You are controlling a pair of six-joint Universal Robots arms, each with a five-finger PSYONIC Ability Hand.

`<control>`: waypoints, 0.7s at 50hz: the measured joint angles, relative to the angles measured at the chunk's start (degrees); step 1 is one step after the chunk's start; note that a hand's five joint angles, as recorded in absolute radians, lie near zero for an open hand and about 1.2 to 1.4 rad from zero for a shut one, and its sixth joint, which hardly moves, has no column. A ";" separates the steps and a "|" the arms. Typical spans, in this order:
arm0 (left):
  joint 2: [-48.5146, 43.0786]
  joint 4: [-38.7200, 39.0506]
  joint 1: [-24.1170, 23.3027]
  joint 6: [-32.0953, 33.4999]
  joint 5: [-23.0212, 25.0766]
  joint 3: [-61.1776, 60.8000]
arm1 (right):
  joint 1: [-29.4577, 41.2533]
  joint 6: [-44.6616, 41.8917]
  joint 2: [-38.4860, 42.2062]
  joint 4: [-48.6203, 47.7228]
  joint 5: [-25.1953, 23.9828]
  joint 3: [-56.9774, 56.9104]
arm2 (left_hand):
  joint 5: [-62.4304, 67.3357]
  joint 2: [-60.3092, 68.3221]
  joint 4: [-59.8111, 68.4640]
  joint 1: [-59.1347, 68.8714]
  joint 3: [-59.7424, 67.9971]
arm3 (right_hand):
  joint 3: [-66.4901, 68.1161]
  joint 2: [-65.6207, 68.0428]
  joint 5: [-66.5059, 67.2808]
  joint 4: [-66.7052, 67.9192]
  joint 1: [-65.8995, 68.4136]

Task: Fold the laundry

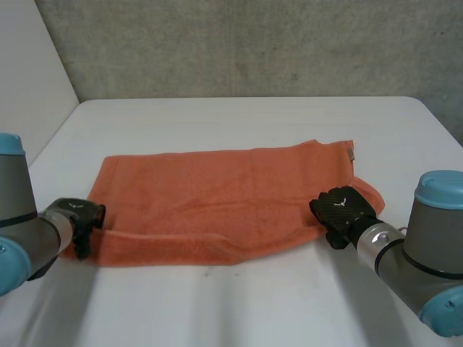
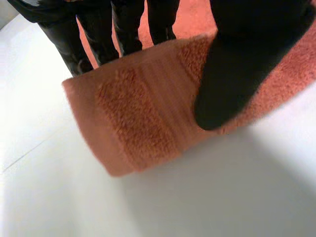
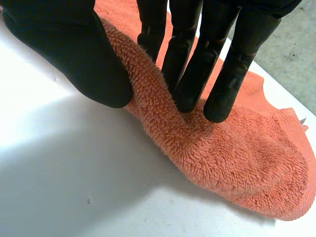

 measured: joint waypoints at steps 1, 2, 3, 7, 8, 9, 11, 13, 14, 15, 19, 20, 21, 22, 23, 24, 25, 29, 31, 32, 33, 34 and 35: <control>0.15 0.00 0.00 -0.05 -0.45 -0.15 | -0.01 0.01 -0.01 0.00 0.00 0.01 | 2.63 3.10 2.87 1.25 3.11 | 0.00 0.00 0.00 0.00 0.00; 0.29 0.02 0.00 -0.10 -0.82 -0.31 | -0.02 0.02 -0.02 0.00 0.00 0.01 | 5.01 4.82 5.20 3.15 4.85 | 0.00 0.00 0.00 0.00 0.00; 0.64 0.15 -0.01 -0.19 -1.56 -0.72 | -0.05 0.05 -0.05 0.08 0.00 -0.01 | 12.76 12.61 12.95 11.81 12.60 | 0.00 0.00 0.00 0.00 0.00; 1.92 1.34 -0.01 -0.42 -2.47 -1.93 | -0.10 0.47 -0.63 1.18 0.12 -0.17 | 19.94 20.38 20.60 17.18 20.24 | -10.84 -10.60 -8.60 -10.93 -6.83; 2.17 1.67 -0.01 -0.47 -2.52 -2.14 | -0.11 0.56 -0.82 1.51 0.14 -0.19 | 20.37 20.87 21.14 17.50 20.79 | -10.84 -10.60 -8.60 -10.93 -6.83; 2.79 2.66 -0.01 -0.62 -2.58 -2.64 | -0.19 0.76 -1.50 2.71 0.18 -0.37 | 20.71 21.32 21.52 17.73 21.27 | -17.95 -17.44 -15.14 -18.00 -12.36; 3.70 4.15 -0.04 -0.93 -2.60 -3.44 | -0.37 0.95 -2.47 4.57 0.16 -0.67 | 21.29 22.05 22.25 18.19 21.98 | -21.53 -21.07 -18.85 -21.54 -15.11; 4.81 5.83 -0.08 -1.32 -2.60 -4.42 | -0.86 1.12 -3.80 7.30 0.02 -1.31 | 21.61 22.46 22.71 18.58 22.40 | -26.08 -25.86 -23.91 -26.32 -18.78; 5.90 7.27 -0.12 -1.70 -2.59 -5.36 | -1.57 1.22 -4.94 9.84 -0.30 -2.16 | 21.62 22.64 22.93 18.60 22.59 | -28.78 -27.98 -27.04 -29.17 -20.99; 6.41 7.80 -0.15 -1.87 -2.58 -5.81 | -2.04 1.25 -5.51 11.21 -0.56 -2.72 | 21.85 22.73 22.98 18.62 22.68 | -29.52 -28.61 -27.80 -29.86 -21.55; 8.14 9.26 -0.24 -2.47 -2.56 -7.34 | -4.16 1.25 -7.62 15.72 -2.30 -6.09 | 21.93 22.84 23.15 18.65 22.75 | -30.49 -28.94 -28.97 -30.95 -22.28; 8.71 9.65 -0.27 -2.72 -2.55 -7.84 | -4.91 1.16 -8.20 16.77 -3.05 -7.67 | 21.93 22.86 23.16 18.65 22.76 | -30.52 -28.93 -29.22 -31.08 -22.40; 9.00 9.84 -0.29 -2.87 -2.55 -8.10 | -5.23 1.11 -8.41 17.18 -3.41 -8.38 | 21.93 22.86 23.16 18.65 22.76 | -30.52 -28.93 -29.22 -31.08 -22.40; 9.32 10.07 -0.31 -3.04 -2.55 -8.37 | -5.53 1.04 -8.58 17.54 -3.75 -9.12 | 21.94 22.88 23.17 18.65 22.77 | -30.52 -28.93 -29.38 -31.16 -22.40; 9.65 10.33 -0.33 -3.24 -2.55 -8.64 | -5.83 0.96 -8.74 17.86 -4.09 -9.88 | 21.94 22.88 23.17 18.65 22.77 | -30.52 -28.93 -29.38 -31.16 -22.40; 10.31 10.89 -0.38 -3.69 -2.56 -9.20 | -6.57 0.64 -9.04 18.74 -4.91 -12.09 | 21.91 22.89 23.18 18.65 22.81 | -30.61 -28.94 -29.46 -31.23 -22.51; 10.59 11.14 -0.40 -3.89 -2.57 -9.43 | -6.76 0.55 -9.08 18.97 -5.13 -12.69 | 21.94 22.89 23.18 18.65 22.81 | -31.12 -28.94 -29.81 -31.59 -23.04; 11.47 12.06 -0.38 -4.55 -2.55 -10.07 | -7.82 -1.47 -8.57 20.64 -6.46 -16.50 | 21.94 22.91 23.20 18.65 22.81 | -31.97 -30.49 -30.57 -32.43 -23.78; 11.77 12.41 -0.32 -4.78 -2.52 -10.27 | -8.30 -3.95 -7.60 21.64 -7.14 -18.41 | 21.94 22.91 23.20 18.65 22.81 | -33.07 -32.28 -31.63 -33.34 -24.76; 11.89 12.55 -0.26 -4.87 -2.50 -10.35 | -8.61 -6.33 -6.67 22.39 -7.53 -19.62 | 21.94 22.91 23.20 18.65 22.81 | -33.39 -32.53 -31.89 -33.49 -24.86; 11.94 12.61 -0.23 -4.91 -2.49 -10.37 | -8.74 -7.67 -6.18 22.71 -7.66 -20.19 | 21.94 22.91 23.20 18.65 22.81 | -33.39 -32.53 -31.89 -33.49 -24.86; 11.97 12.64 -0.21 -4.94 -2.48 -10.40 | -8.84 -8.94 -5.73 23.03 -7.75 -20.67 | 21.94 22.91 23.20 18.65 22.81 | -33.45 -32.53 -32.04 -33.49 -24.86; 12.00 12.69 -0.18 -4.97 -2.47 -10.42 | -9.00 -11.69 -4.72 23.64 -7.85 -21.53 | 21.94 22.91 23.20 18.65 22.81 | -33.45 -32.53 -32.17 -33.49 -24.86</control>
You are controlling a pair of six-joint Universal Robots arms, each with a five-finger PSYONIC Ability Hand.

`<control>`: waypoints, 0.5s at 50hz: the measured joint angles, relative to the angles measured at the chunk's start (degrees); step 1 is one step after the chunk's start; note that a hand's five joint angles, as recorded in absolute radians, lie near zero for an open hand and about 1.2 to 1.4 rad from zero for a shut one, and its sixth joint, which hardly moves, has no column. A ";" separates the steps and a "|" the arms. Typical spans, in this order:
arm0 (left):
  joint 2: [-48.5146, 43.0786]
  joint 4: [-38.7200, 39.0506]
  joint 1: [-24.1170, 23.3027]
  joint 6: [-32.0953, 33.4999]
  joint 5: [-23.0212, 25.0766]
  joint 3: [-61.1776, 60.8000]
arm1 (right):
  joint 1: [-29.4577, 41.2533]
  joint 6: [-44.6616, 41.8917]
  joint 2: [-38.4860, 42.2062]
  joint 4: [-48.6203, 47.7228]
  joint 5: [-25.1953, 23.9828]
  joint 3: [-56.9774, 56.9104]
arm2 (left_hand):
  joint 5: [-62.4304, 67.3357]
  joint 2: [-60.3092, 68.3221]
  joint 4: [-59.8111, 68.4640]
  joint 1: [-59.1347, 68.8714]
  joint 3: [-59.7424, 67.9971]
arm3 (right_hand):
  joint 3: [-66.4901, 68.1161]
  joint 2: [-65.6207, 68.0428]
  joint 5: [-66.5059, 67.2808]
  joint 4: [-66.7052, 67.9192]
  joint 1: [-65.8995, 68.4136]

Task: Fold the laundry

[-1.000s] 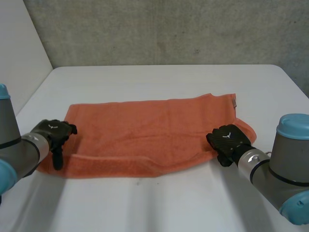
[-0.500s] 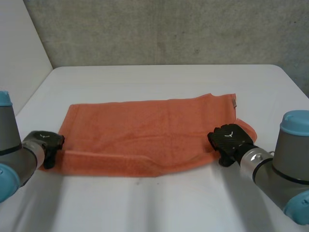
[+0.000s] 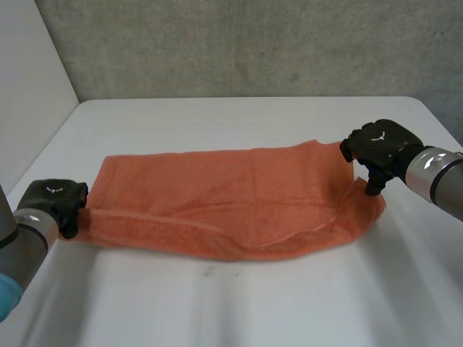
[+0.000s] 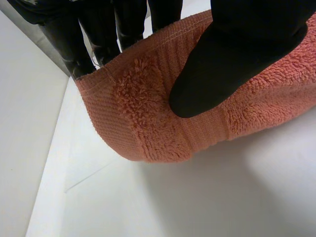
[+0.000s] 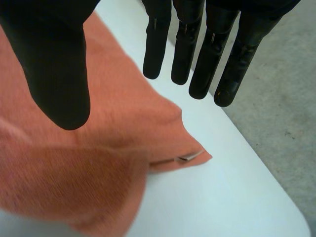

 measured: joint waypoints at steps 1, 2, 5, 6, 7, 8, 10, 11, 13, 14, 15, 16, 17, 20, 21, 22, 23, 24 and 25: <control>0.01 0.01 0.01 -0.01 0.00 -0.01 | -0.04 -1.28 0.45 0.26 -0.03 -0.38 | 0.00 0.00 0.00 0.00 0.00 | -0.13 0.00 -0.10 -0.12 -0.08; 0.01 0.01 0.01 -0.01 0.01 -0.03 | -0.09 -3.82 1.50 0.72 -0.05 -1.16 | 0.00 0.00 0.00 0.00 0.00 | -1.52 -1.15 -1.18 -1.35 -1.21; -0.02 0.01 -0.03 -0.01 0.02 -0.14 | -0.01 -7.52 3.62 1.36 -0.11 -2.51 | 0.00 0.00 0.00 0.00 0.00 | -3.64 -3.81 -3.27 -3.59 -3.06; -0.03 0.01 -0.04 -0.01 0.02 -0.18 | 0.03 -8.14 4.17 1.47 -0.14 -2.81 | 0.00 0.00 0.00 0.00 0.00 | -3.99 -4.40 -3.67 -4.03 -3.35; -0.03 0.01 -0.06 -0.01 0.03 -0.21 | 0.08 -8.61 4.66 1.53 -0.17 -3.11 | 0.00 0.00 0.00 0.00 0.00 | -4.17 -4.59 -3.85 -4.20 -3.42; -0.04 0.03 -0.13 0.00 0.04 -0.31 | 0.19 -9.61 6.16 1.70 -0.18 -3.99 | 0.00 0.01 0.00 0.00 0.00 | -4.34 -4.93 -4.11 -4.48 -3.54; -0.06 0.06 -0.25 0.02 0.07 -0.45 | 0.33 -10.45 8.42 1.95 -0.15 -5.15 | 0.00 0.01 0.01 0.00 0.00 | -5.07 -5.49 -4.90 -5.30 -4.15; -0.06 0.06 -0.27 0.02 0.07 -0.47 | 0.36 -10.59 8.95 2.01 -0.14 -5.41 | 0.00 0.01 0.02 0.00 0.00 | -5.16 -5.50 -5.04 -5.44 -4.21; -0.07 0.08 -0.36 0.02 0.07 -0.55 | 0.45 -11.29 11.05 2.41 -0.04 -6.35 | 0.00 0.01 0.02 0.00 0.00 | -5.26 -5.50 -5.10 -5.48 -4.21; -0.07 0.08 -0.38 0.03 0.08 -0.57 | 0.47 -11.58 11.65 2.55 -0.01 -6.61 | 0.00 0.01 0.03 0.00 0.00 | -5.26 -5.50 -5.10 -5.49 -4.21; -0.07 0.09 -0.40 0.03 0.08 -0.58 | 0.48 -11.94 12.26 2.67 0.07 -6.89 | 0.00 0.01 0.03 0.00 0.00 | -5.26 -5.50 -5.16 -5.49 -4.21; -0.07 0.09 -0.43 0.03 0.08 -0.59 | 0.49 -12.66 13.30 2.96 0.26 -7.34 | 0.00 0.01 0.03 0.00 0.00 | -5.26 -5.50 -5.22 -5.50 -4.21; -0.07 0.10 -0.44 0.03 0.08 -0.59 | 0.49 -13.27 14.06 3.11 0.43 -7.68 | 0.00 0.01 0.03 0.00 0.00 | -5.26 -5.49 -5.22 -5.49 -4.21; -0.08 0.12 -0.45 0.03 0.06 -0.60 | 0.49 -15.52 16.44 3.68 1.26 -8.82 | 0.00 0.01 0.03 0.00 0.00 | -4.99 -5.22 -4.97 -5.20 -4.09; -0.08 0.13 -0.44 0.03 0.07 -0.60 | 0.49 -16.01 16.91 3.75 1.58 -9.11 | 0.00 0.01 0.03 0.00 0.00 | -4.99 -5.22 -4.97 -5.20 -4.09; -0.07 0.13 -0.43 0.03 0.07 -0.60 | 0.49 -16.34 17.25 3.83 1.87 -9.32 | 0.00 0.01 0.03 0.00 0.00 | -3.87 -4.51 -3.61 -4.07 -3.98; -0.08 0.15 -0.41 0.03 0.07 -0.60 | 0.49 -16.76 17.69 3.90 2.40 -9.64 | 0.00 0.01 0.03 0.00 0.00 | -3.18 -3.90 -2.93 -3.33 -3.11; -0.08 0.17 -0.39 0.03 0.07 -0.60 | 0.46 -17.07 18.04 3.97 2.89 -9.94 | 0.00 0.02 0.03 0.00 0.00 | 3.68 3.01 3.38 3.52 2.87; -0.08 0.22 -0.35 0.03 0.08 -0.59 | 0.42 -17.34 18.35 4.08 3.52 -10.35 | 0.00 0.02 0.03 0.00 0.00 | 17.02 16.74 14.85 15.63 13.71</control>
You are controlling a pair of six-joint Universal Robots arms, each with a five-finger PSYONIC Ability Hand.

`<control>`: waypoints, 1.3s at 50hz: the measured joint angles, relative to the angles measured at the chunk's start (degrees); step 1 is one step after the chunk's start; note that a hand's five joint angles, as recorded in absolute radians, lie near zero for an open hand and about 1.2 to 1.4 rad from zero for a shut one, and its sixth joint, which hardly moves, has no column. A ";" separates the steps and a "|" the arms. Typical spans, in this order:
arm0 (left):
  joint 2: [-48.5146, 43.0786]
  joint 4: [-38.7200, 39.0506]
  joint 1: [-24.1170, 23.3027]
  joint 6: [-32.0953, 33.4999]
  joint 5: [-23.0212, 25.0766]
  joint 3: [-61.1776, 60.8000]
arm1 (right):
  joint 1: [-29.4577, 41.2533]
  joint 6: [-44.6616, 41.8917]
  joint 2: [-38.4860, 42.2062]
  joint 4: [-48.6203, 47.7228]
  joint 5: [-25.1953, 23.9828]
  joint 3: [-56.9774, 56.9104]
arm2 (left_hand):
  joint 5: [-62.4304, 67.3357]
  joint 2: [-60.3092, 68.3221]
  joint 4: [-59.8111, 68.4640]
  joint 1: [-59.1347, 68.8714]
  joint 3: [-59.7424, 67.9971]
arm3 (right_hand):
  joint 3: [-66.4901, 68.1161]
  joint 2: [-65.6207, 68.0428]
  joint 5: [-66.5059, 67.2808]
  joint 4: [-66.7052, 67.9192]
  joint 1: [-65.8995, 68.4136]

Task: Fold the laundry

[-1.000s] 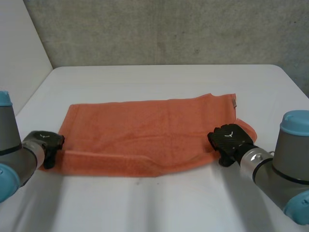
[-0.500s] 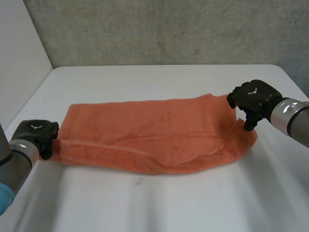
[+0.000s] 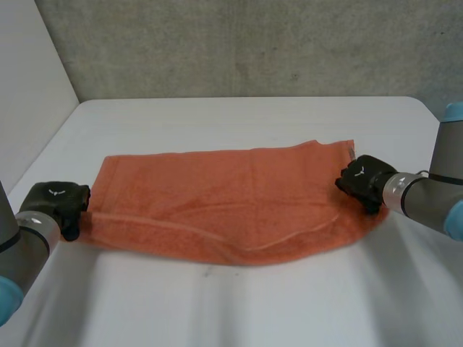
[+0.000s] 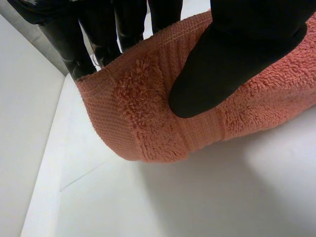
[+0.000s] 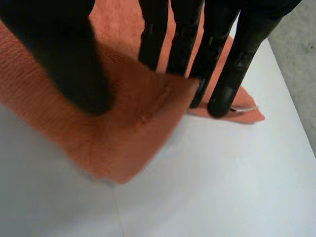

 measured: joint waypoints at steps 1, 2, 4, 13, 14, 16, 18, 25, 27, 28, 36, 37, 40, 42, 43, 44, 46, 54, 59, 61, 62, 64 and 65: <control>0.00 0.04 0.03 0.00 0.00 0.00 | -0.05 -0.08 0.11 0.09 0.44 -0.24 | 0.00 0.00 0.00 0.00 0.00 | 9.12 9.31 10.00 10.36 8.30; 0.00 0.08 0.06 0.00 0.00 0.00 | -0.11 -0.02 0.08 0.17 0.79 -0.44 | 0.00 0.00 0.00 0.00 0.00 | 12.65 13.20 13.57 14.04 10.93; 0.00 0.15 0.11 0.00 0.00 0.00 | -0.16 0.11 -0.05 0.26 1.02 -0.60 | 0.00 0.00 0.00 0.00 0.00 | 14.68 14.95 15.57 16.18 11.76; 0.78 0.15 0.38 0.00 -0.48 -0.45 | -3.38 10.53 -8.59 0.56 0.89 3.16 | 0.00 0.00 0.00 0.00 0.00 | 15.79 15.47 16.56 17.63 11.76; 1.06 0.11 0.39 0.00 -0.58 -0.57 | -4.21 11.81 -9.99 0.45 0.66 4.54 | 0.00 0.00 0.00 0.00 0.00 | 15.79 15.47 16.57 17.64 11.76; 2.52 -0.13 0.44 0.00 -0.98 -1.22 | -6.70 14.52 -14.09 0.17 -0.27 9.13 | 0.00 0.00 0.00 0.02 0.00 | 15.79 15.47 16.63 17.64 11.76; 3.90 -0.31 0.55 0.00 -1.20 -1.95 | -8.32 15.43 -16.68 0.14 -1.04 12.37 | 0.00 0.00 0.00 0.04 0.00 | 15.79 15.47 16.63 17.64 11.76; 11.33 -2.99 2.17 0.05 -1.33 -6.15 | -15.78 12.94 -26.63 2.32 -3.50 25.71 | 0.27 0.00 0.00 0.40 0.00 | 15.98 15.47 16.64 17.65 11.76; 13.10 -4.37 2.72 0.08 -1.16 -7.07 | -17.56 10.80 -28.49 4.07 -3.68 27.69 | 0.79 0.00 0.02 1.34 0.00 | 15.98 15.47 16.64 17.65 11.76; 14.16 -5.39 3.09 0.10 -1.02 -7.63 | -18.73 9.15 -29.54 5.45 -3.76 28.62 | 0.79 0.00 0.01 1.34 0.02 | 15.98 15.47 16.64 17.65 11.76; 15.94 -9.53 4.45 0.25 0.25 -8.94 | -24.09 0.65 -32.71 12.30 -5.28 29.24 | 0.79 0.03 0.02 1.66 0.11 | 15.99 15.47 16.64 17.66 11.76; 15.50 -9.44 4.47 0.26 0.32 -8.78 | -23.98 0.62 -32.62 12.10 -5.40 29.04 | 0.79 0.03 0.02 1.66 0.11 | 15.99 15.47 16.64 17.66 11.76; 12.59 -8.46 4.34 0.29 0.53 -7.61 | -22.61 1.44 -31.20 9.60 -5.73 27.77 | 0.79 0.03 0.02 1.66 0.11 | 15.99 15.47 16.64 17.66 11.76; 9.48 -7.01 4.00 0.29 0.58 -6.05 | -20.94 2.77 -29.16 6.49 -5.67 26.46 | 0.79 0.03 0.01 1.65 0.12 | 15.99 15.47 16.64 17.66 11.76; 8.25 -6.39 3.86 0.29 0.58 -5.35 | -20.53 3.11 -28.63 5.75 -5.61 26.11 | 0.79 0.03 0.01 1.66 0.12 | 15.99 15.47 16.64 17.66 11.76; 5.34 -4.83 3.51 0.29 0.53 -3.49 | -18.67 4.66 -26.04 2.63 -5.25 24.36 | 0.79 0.03 0.02 1.66 0.11 | 15.99 15.47 16.64 17.66 11.76; 3.97 -4.04 3.35 0.29 0.50 -2.54 | -17.90 5.27 -24.94 1.46 -5.06 23.55 | 0.79 0.03 0.02 1.65 0.11 | 15.99 15.47 16.64 17.66 11.76; -10.29 3.35 0.60 0.56 0.08 10.42 | -10.84 9.90 -11.57 -7.31 -1.32 12.37 | 0.79 0.03 0.02 1.66 0.12 | 15.99 15.47 17.02 17.66 11.76; -18.95 6.02 -0.49 0.74 -0.01 19.62 | -8.13 10.16 -3.42 -14.16 0.51 4.96 | 0.79 0.03 0.02 1.66 0.11 | 16.00 15.47 17.02 17.66 11.76; -18.95 6.02 -0.49 0.74 -0.01 19.62 | -8.13 10.16 -3.42 -14.16 0.51 4.96 | 0.79 0.03 0.02 1.66 0.11 | 16.00 15.47 17.02 17.66 11.76; -22.95 7.34 -0.63 0.81 0.00 23.77 | -7.32 10.03 -0.20 -17.44 1.01 1.94 | 0.79 0.03 0.02 1.66 0.12 | 16.00 15.47 17.02 17.66 11.76; -25.35 8.56 -0.65 0.86 0.03 26.16 | -6.49 9.93 3.12 -20.72 1.41 -1.30 | 0.79 0.03 0.02 1.66 0.12 | 16.00 15.47 17.02 17.66 11.76; -26.86 9.58 -0.64 0.89 0.06 27.63 | -6.21 9.89 4.23 -21.72 1.57 -2.43 | 0.79 0.04 0.02 1.66 0.12 | 16.00 15.47 17.02 17.66 11.76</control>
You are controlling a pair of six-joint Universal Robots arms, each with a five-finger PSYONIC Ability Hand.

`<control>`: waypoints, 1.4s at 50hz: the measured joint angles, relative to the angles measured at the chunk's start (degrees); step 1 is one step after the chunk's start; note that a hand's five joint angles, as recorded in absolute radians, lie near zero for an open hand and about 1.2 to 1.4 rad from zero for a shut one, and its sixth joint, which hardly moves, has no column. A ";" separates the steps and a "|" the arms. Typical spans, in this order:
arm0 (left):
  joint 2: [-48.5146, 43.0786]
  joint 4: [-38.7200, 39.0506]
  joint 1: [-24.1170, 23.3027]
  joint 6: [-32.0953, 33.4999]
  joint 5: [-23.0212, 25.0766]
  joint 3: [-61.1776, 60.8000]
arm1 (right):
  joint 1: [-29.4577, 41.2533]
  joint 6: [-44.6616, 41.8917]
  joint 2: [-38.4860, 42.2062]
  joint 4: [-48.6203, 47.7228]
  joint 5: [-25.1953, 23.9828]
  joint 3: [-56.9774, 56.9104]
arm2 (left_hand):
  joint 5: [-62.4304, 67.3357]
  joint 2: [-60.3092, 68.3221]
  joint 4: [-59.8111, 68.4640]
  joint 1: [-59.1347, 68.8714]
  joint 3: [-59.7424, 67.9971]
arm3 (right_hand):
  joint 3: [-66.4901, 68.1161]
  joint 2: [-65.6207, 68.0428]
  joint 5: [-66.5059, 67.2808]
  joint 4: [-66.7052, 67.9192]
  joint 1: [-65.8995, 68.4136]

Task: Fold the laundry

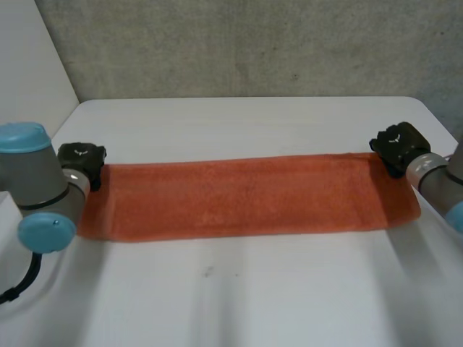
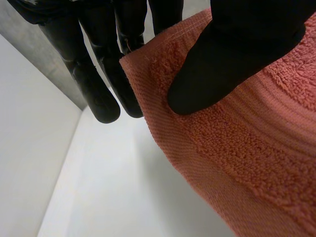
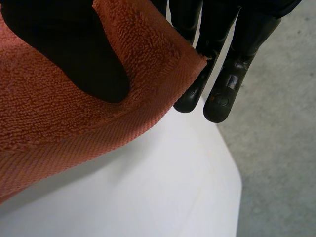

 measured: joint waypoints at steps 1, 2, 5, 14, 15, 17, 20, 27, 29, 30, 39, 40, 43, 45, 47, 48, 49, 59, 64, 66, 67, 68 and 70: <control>-1.72 1.45 0.02 0.04 0.08 1.58 | 0.44 -0.05 1.80 -1.49 0.27 -1.83 | 0.00 0.00 0.00 0.00 0.00 | 0.00 0.00 0.00 0.00 0.00; -2.35 2.07 0.03 0.06 0.11 2.12 | 0.60 -0.06 2.44 -1.95 0.39 -2.47 | 0.00 0.00 0.00 0.00 0.00 | 0.00 0.00 0.00 0.00 0.00; -4.83 5.57 0.06 0.17 0.39 3.96 | 1.29 -0.13 5.47 -3.68 1.17 -5.51 | 0.00 0.00 0.00 0.00 0.00 | -3.34 -3.26 -2.34 -2.71 -2.17; -7.52 13.77 -0.05 0.65 1.85 3.74 | 3.20 0.22 10.58 -5.23 7.75 -10.29 | -43.60 -45.15 -44.23 -44.71 -45.04 | -55.54 -54.90 -52.28 -54.91 -44.21; -7.46 14.24 -0.10 0.66 2.04 3.45 | 3.36 0.41 10.46 -5.24 8.32 -10.21 | -43.60 -45.15 -44.23 -44.71 -45.04 | -55.54 -54.93 -52.32 -54.92 -44.21; -6.63 16.34 -0.41 0.65 3.01 1.69 | 3.95 2.13 8.50 -5.40 10.02 -8.71 | -54.66 -55.97 -55.95 -55.45 -55.86 | -55.68 -54.97 -52.38 -54.92 -44.21; -5.23 17.85 -0.64 0.58 3.70 -0.21 | 4.22 4.54 5.50 -5.74 10.49 -6.30 | -56.76 -58.60 -58.40 -57.14 -58.46 | -55.68 -54.97 -52.38 -54.92 -44.21; 2.50 19.65 -0.90 0.12 4.27 -7.90 | 4.09 15.05 -8.11 -6.88 7.70 4.70 | -57.46 -60.01 -59.88 -58.30 -59.78 | -55.68 -54.97 -52.38 -54.92 -44.21; 7.43 19.75 -0.91 -0.01 4.21 -12.42 | 3.83 19.39 -14.26 -6.92 5.71 10.60 | -57.51 -60.14 -60.05 -58.45 -60.11 | -55.68 -54.97 -52.38 -54.92 -44.21; 8.55 19.73 -0.92 -0.04 4.17 -13.48 | 3.75 20.10 -15.35 -6.90 5.35 11.78 | -57.51 -60.14 -60.05 -58.45 -60.11 | -55.68 -54.97 -52.38 -54.92 -44.21; 22.62 19.24 -2.27 -1.43 3.58 -26.23 | -1.03 22.47 -25.28 -2.60 2.12 25.13 | -57.51 -60.31 -60.12 -58.45 -60.12 | -55.49 -54.82 -52.37 -54.81 -44.18; 24.72 19.10 -2.83 -2.33 3.44 -28.11 | -2.37 22.24 -26.21 -1.52 1.48 27.15 | -57.51 -60.31 -60.08 -58.45 -60.12 | -53.29 -52.77 -50.77 -53.20 -42.77; 27.49 18.93 -3.81 -4.49 3.06 -30.73 | -4.58 21.79 -26.94 -0.55 -0.12 29.87 | -57.51 -60.31 -60.08 -58.45 -60.12 | -50.59 -50.46 -48.85 -51.07 -41.25; 28.25 18.88 -4.18 -5.52 2.81 -31.53 | -5.48 21.57 -27.00 -0.48 -1.04 30.73 | -57.51 -60.31 -60.08 -58.45 -60.12 | -42.96 -42.83 -42.26 -43.44 -34.74; 29.06 18.85 -4.76 -7.35 2.26 -32.47 | -6.94 21.14 -26.93 -0.73 -2.76 31.86 | -57.51 -60.31 -60.08 -58.45 -60.12 | -40.10 -40.15 -39.74 -40.62 -32.45; 29.27 18.84 -4.99 -8.18 1.96 -32.77 | -7.67 20.88 -26.80 -0.99 -3.75 32.33 | -57.51 -60.31 -60.08 -58.45 -60.12 | -38.93 -38.81 -38.55 -39.13 -31.41; 29.42 18.84 -5.25 -9.19 1.55 -33.05 | -8.47 20.57 -26.60 -1.37 -4.93 32.81 | -57.51 -60.31 -60.08 -58.45 -60.12 | -38.50 -38.35 -38.23 -38.74 -31.15; 28.72 18.92 -6.07 -13.36 -2.75 -33.53 | -11.63 16.69 -19.52 -6.48 -11.39 33.25 | -57.51 -60.31 -60.08 -58.45 -60.12 | -33.46 -33.46 -33.28 -33.79 -26.89; 28.73 18.95 -6.07 -13.36 -3.29 -33.94 | -11.91 15.74 -17.30 -7.99 -11.71 32.88 | -57.51 -60.31 -60.08 -58.45 -60.12 | -32.93 -33.45 -32.77 -33.24 -26.47; 28.75 18.96 -6.09 -13.30 -3.34 -34.17 | -11.94 15.49 -16.31 -8.46 -11.64 32.53 | -57.51 -60.31 -60.08 -58.45 -60.12 | -32.92 -33.45 -32.65 -33.17 -26.41; 28.77 18.96 -6.11 -13.25 -3.32 -34.32 | -11.92 15.36 -15.62 -8.65 -11.53 32.20 | -57.51 -60.31 -60.08 -58.45 -60.12 | -32.92 -33.45 -32.65 -33.17 -26.41; 28.77 18.96 -6.12 -13.24 -3.31 -34.37 | -11.91 15.30 -15.44 -8.69 -11.49 32.10 | -57.51 -60.31 -60.08 -58.45 -60.12 | -32.92 -33.45 -32.65 -33.17 -26.41; 28.75 18.96 -6.15 -13.21 -3.28 -34.45 | -11.86 15.06 -14.79 -8.77 -11.32 31.76 | -57.51 -60.31 -60.08 -58.45 -60.12 | -32.89 -33.36 -32.61 -33.13 -26.36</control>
